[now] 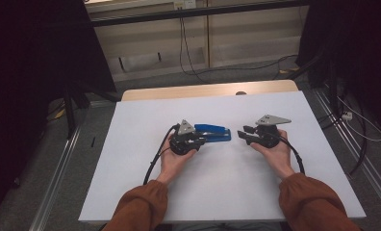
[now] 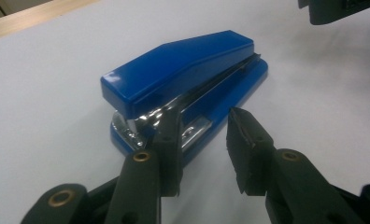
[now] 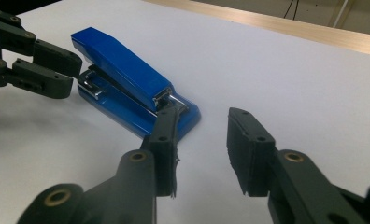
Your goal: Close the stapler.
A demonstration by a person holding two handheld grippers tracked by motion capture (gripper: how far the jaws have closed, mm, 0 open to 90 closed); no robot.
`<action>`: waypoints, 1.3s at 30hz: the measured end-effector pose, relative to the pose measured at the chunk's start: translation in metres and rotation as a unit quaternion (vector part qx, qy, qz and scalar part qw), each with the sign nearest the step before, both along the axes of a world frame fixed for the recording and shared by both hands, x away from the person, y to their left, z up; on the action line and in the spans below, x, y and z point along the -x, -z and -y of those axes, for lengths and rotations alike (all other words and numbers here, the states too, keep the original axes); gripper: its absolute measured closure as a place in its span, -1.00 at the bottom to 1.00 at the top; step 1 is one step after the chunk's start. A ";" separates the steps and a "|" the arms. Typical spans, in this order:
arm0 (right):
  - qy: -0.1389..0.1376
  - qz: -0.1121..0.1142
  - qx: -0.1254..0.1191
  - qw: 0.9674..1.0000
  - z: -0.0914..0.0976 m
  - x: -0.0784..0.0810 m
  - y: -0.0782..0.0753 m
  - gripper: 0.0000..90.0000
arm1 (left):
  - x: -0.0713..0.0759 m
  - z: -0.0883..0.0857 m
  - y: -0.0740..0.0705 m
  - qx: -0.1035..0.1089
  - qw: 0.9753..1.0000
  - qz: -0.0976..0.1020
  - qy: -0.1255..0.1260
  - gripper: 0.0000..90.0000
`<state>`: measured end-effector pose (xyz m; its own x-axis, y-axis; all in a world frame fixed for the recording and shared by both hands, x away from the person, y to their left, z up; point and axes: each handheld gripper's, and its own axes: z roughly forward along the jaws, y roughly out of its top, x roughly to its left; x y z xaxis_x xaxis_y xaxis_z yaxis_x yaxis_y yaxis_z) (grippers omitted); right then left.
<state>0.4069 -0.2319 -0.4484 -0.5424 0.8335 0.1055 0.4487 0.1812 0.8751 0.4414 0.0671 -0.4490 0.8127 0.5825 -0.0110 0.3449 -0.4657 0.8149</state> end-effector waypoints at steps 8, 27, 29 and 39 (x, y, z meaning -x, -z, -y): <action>0.016 0.022 0.004 1.000 -0.003 0.002 -0.003 -0.22 | 0.006 -0.001 0.000 0.000 1.000 0.002 -0.001 0.15; 0.036 0.045 -0.022 0.998 -0.003 0.010 -0.013 -0.93 | 0.010 -0.026 -0.011 0.030 0.998 0.000 -0.053 -0.88; 0.039 0.051 -0.023 0.998 0.000 0.012 -0.016 -0.94 | 0.013 -0.028 -0.012 0.030 0.998 0.012 -0.054 -0.93; 0.057 0.073 -0.018 0.996 0.009 0.027 -0.021 -0.93 | 0.023 -0.036 -0.018 0.040 0.997 0.028 -0.052 -0.92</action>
<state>0.3798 -0.2409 -0.4278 -0.4563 0.8876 0.0639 0.3318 0.1031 0.9377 0.4185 0.1034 -0.4312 0.7485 0.6629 -0.0175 0.3417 -0.3629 0.8669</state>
